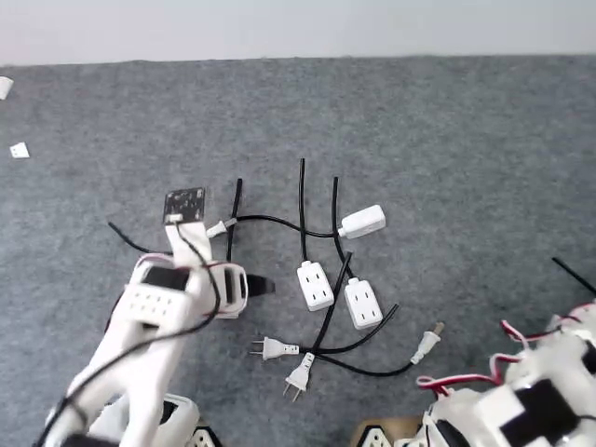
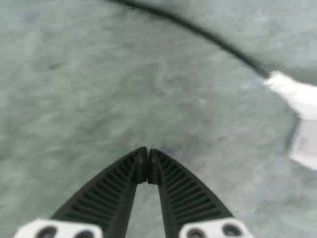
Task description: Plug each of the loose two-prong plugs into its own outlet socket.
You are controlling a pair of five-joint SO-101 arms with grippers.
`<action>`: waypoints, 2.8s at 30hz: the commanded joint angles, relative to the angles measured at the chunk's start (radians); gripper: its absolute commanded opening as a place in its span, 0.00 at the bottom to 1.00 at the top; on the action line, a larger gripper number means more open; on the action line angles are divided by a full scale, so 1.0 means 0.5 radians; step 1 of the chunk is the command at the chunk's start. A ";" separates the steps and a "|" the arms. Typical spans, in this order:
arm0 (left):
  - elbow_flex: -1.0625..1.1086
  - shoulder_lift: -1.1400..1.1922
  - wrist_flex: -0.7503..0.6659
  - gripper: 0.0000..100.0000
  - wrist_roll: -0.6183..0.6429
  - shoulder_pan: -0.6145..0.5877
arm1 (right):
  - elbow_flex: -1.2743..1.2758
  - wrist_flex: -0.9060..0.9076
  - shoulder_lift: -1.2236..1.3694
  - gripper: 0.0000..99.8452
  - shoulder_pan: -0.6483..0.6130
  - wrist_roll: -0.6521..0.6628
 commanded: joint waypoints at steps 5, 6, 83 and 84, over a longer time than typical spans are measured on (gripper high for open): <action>0.269 -0.773 0.104 0.39 -0.199 -0.123 | 0.117 0.643 -0.747 0.02 -0.385 -0.242; 0.269 -0.850 0.138 0.39 -0.196 -0.178 | 0.169 0.720 -0.873 0.02 -0.459 -0.279; 0.367 -0.448 -0.313 0.39 -0.199 -0.620 | -0.009 0.876 -0.262 0.12 -2.923 -1.369; 0.367 -0.448 -0.313 0.39 -0.199 -0.620 | -0.049 0.898 -0.213 0.12 -2.917 -1.399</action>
